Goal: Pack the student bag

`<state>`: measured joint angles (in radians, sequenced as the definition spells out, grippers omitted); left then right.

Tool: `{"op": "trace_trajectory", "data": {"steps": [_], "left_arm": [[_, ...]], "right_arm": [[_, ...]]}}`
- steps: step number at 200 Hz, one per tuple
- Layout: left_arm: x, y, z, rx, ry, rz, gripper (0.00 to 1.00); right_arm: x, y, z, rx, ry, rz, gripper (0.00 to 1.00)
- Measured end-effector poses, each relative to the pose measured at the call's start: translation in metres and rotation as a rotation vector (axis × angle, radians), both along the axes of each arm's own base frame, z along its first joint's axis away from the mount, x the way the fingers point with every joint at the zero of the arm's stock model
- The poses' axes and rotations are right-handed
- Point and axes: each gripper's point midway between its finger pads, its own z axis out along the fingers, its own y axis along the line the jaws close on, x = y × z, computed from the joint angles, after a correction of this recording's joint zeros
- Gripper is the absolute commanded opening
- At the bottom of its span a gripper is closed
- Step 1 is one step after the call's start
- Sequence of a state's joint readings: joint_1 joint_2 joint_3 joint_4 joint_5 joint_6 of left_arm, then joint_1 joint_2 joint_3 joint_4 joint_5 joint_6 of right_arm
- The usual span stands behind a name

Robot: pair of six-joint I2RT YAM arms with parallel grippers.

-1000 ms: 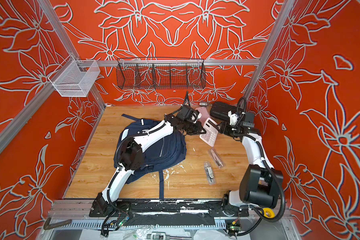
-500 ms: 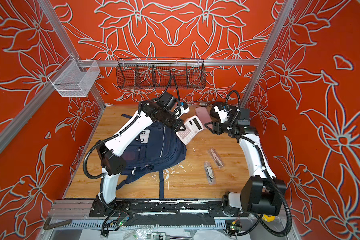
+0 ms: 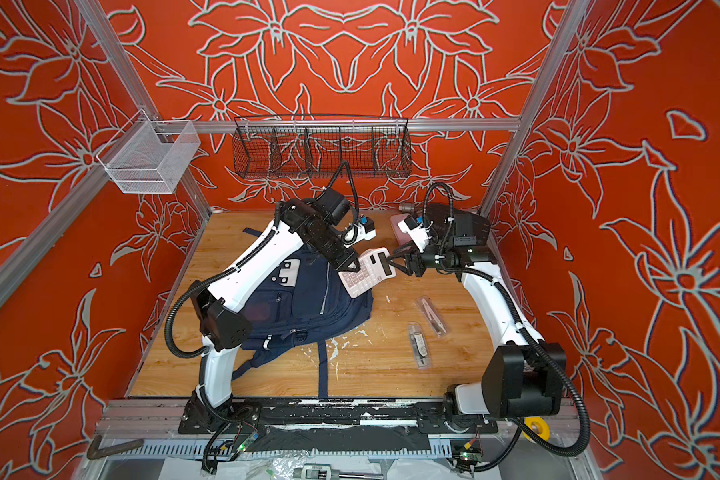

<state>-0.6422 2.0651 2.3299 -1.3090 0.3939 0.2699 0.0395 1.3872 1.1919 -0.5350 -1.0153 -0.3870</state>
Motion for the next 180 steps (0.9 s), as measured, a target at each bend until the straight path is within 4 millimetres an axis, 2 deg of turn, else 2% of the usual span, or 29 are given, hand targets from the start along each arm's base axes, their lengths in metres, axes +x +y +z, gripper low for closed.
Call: {"op": "trace_trajectory", "data": {"steps": [34, 79, 102, 124, 157, 180], "left_arm": [[-0.009, 0.0, 0.009, -0.023, -0.004, -0.037, 0.0], [-0.009, 0.002, 0.011, -0.033, -0.001, -0.043, 0.0], [-0.009, 0.004, 0.012, -0.037, 0.005, -0.044, 0.34], [-0.001, 0.005, 0.014, -0.029, -0.025, -0.014, 0.52], [0.02, 0.019, 0.031, -0.03, -0.128, 0.106, 0.63], [0.037, 0.052, 0.054, -0.036, -0.23, 0.276, 0.68]], "right_arm": [[-0.007, 0.003, -0.008, 0.015, 0.019, 0.027, 0.32], [-0.015, 0.007, -0.01, 0.037, 0.009, 0.074, 0.11], [-0.017, 0.009, -0.009, 0.037, -0.007, 0.088, 0.03], [-0.021, 0.01, -0.006, 0.052, 0.003, 0.09, 0.0], [-0.024, 0.01, 0.0, 0.066, 0.016, 0.067, 0.0], [-0.026, 0.007, -0.001, 0.068, 0.05, 0.03, 0.0]]}}
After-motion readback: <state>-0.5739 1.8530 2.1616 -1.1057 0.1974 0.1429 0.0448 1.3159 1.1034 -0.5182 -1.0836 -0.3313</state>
